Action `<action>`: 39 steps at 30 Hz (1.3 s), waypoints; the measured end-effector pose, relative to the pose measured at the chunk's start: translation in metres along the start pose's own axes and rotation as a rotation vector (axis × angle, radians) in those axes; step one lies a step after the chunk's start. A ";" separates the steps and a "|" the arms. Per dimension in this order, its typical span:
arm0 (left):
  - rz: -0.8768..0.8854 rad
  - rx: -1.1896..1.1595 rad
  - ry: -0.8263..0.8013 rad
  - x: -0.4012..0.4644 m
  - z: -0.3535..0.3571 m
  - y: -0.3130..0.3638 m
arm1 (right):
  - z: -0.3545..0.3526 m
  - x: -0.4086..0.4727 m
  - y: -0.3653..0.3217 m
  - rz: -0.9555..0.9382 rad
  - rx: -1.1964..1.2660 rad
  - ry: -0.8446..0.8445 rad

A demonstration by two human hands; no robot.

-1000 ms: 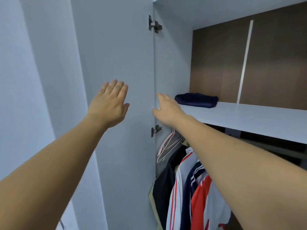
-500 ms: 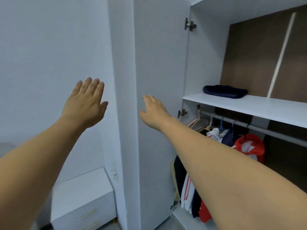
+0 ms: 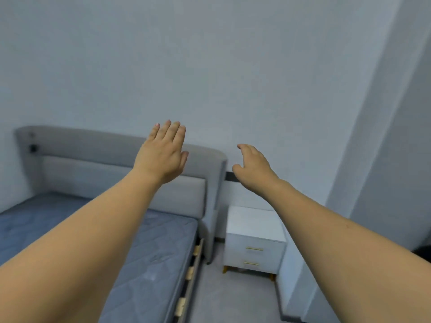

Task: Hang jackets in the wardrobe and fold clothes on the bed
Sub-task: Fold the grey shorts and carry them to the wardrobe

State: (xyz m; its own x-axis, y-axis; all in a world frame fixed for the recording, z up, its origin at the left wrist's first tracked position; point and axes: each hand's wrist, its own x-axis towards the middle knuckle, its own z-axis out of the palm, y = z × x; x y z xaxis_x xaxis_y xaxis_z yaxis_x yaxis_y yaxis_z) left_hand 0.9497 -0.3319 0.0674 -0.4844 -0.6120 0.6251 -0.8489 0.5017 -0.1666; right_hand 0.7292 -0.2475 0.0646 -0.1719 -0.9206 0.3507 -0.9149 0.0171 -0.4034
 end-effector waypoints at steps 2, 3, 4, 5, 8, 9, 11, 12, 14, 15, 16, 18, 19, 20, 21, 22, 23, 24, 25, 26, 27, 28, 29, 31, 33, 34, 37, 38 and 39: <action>-0.082 0.054 -0.029 -0.041 -0.010 -0.051 | 0.035 0.001 -0.053 -0.084 0.014 -0.047; -0.127 0.081 -0.043 -0.061 -0.015 -0.076 | 0.052 0.002 -0.079 -0.127 0.020 -0.073; -0.173 0.106 -0.056 -0.081 -0.020 -0.100 | 0.069 0.002 -0.106 -0.168 0.030 -0.102; -0.219 0.130 -0.071 -0.102 -0.024 -0.124 | 0.086 0.002 -0.131 -0.209 0.045 -0.131; -0.365 0.203 -0.136 -0.165 -0.034 -0.192 | 0.140 0.003 -0.208 -0.344 0.088 -0.201; -0.414 0.223 -0.161 -0.186 -0.036 -0.213 | 0.158 0.002 -0.233 -0.388 0.102 -0.227; -0.503 0.262 -0.208 -0.228 -0.042 -0.251 | 0.196 -0.001 -0.280 -0.473 0.131 -0.289; -0.546 0.283 -0.230 -0.249 -0.045 -0.270 | 0.215 -0.004 -0.303 -0.513 0.146 -0.326; -0.640 0.329 -0.276 -0.290 -0.050 -0.303 | 0.253 -0.011 -0.348 -0.589 0.178 -0.397; -0.688 0.354 -0.303 -0.311 -0.053 -0.318 | 0.272 -0.015 -0.370 -0.628 0.193 -0.426; -0.732 0.376 -0.332 -0.332 -0.056 -0.331 | 0.289 -0.022 -0.392 -0.665 0.208 -0.454; -0.814 0.408 -0.384 -0.373 -0.062 -0.354 | 0.323 -0.038 -0.433 -0.737 0.240 -0.511; -0.856 0.419 -0.402 -0.395 -0.065 -0.363 | 0.340 -0.048 -0.452 -0.776 0.250 -0.543; -0.897 0.430 -0.418 -0.419 -0.069 -0.371 | 0.357 -0.059 -0.471 -0.814 0.254 -0.578; -0.937 0.441 -0.432 -0.443 -0.072 -0.377 | 0.374 -0.072 -0.488 -0.848 0.256 -0.614; -0.979 0.449 -0.444 -0.468 -0.076 -0.382 | 0.392 -0.085 -0.503 -0.878 0.255 -0.651; -1.025 0.452 -0.457 -0.495 -0.079 -0.386 | 0.410 -0.101 -0.517 -0.908 0.252 -0.691; -1.073 0.453 -0.478 -0.523 -0.083 -0.388 | 0.429 -0.119 -0.530 -0.940 0.246 -0.734; -1.123 0.452 -0.506 -0.553 -0.086 -0.390 | 0.447 -0.138 -0.541 -0.968 0.237 -0.778; -1.173 0.448 -0.533 -0.583 -0.089 -0.391 | 0.464 -0.159 -0.551 -0.991 0.228 -0.819; -1.227 0.442 -0.561 -0.615 -0.091 -0.390 | 0.481 -0.181 -0.561 -1.017 0.219 -0.860; -1.281 0.436 -0.591 -0.646 -0.092 -0.388 | 0.497 -0.203 -0.570 -1.041 0.212 -0.900; -1.327 0.431 -0.619 -0.676 -0.091 -0.386 | 0.512 -0.225 -0.578 -1.065 0.209 -0.932; -1.395 0.432 -0.658 -0.732 -0.086 -0.382 | 0.542 -0.267 -0.596 -1.121 0.214 -0.985; -1.437 0.428 -0.689 -0.782 -0.076 -0.376 | 0.571 -0.305 -0.613 -1.171 0.229 -1.027; -1.447 0.424 -0.702 -0.805 -0.071 -0.374 | 0.586 -0.321 -0.621 -1.185 0.239 -1.044; -1.462 0.391 -0.713 -0.870 -0.050 -0.379 | 0.634 -0.361 -0.645 -1.206 0.285 -1.077; -1.474 0.379 -0.696 -0.890 -0.043 -0.385 | 0.653 -0.372 -0.653 -1.210 0.305 -1.075; -1.485 0.376 -0.676 -0.910 -0.034 -0.393 | 0.674 -0.382 -0.661 -1.214 0.321 -1.069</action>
State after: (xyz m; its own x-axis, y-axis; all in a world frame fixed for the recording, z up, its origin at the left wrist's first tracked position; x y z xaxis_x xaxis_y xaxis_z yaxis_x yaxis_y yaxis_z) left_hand 1.7313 0.0481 -0.4101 0.8182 -0.5749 -0.0047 -0.5748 -0.8183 0.0048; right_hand 1.6459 -0.1702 -0.3722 0.9820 -0.1725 -0.0775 -0.1868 -0.8204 -0.5404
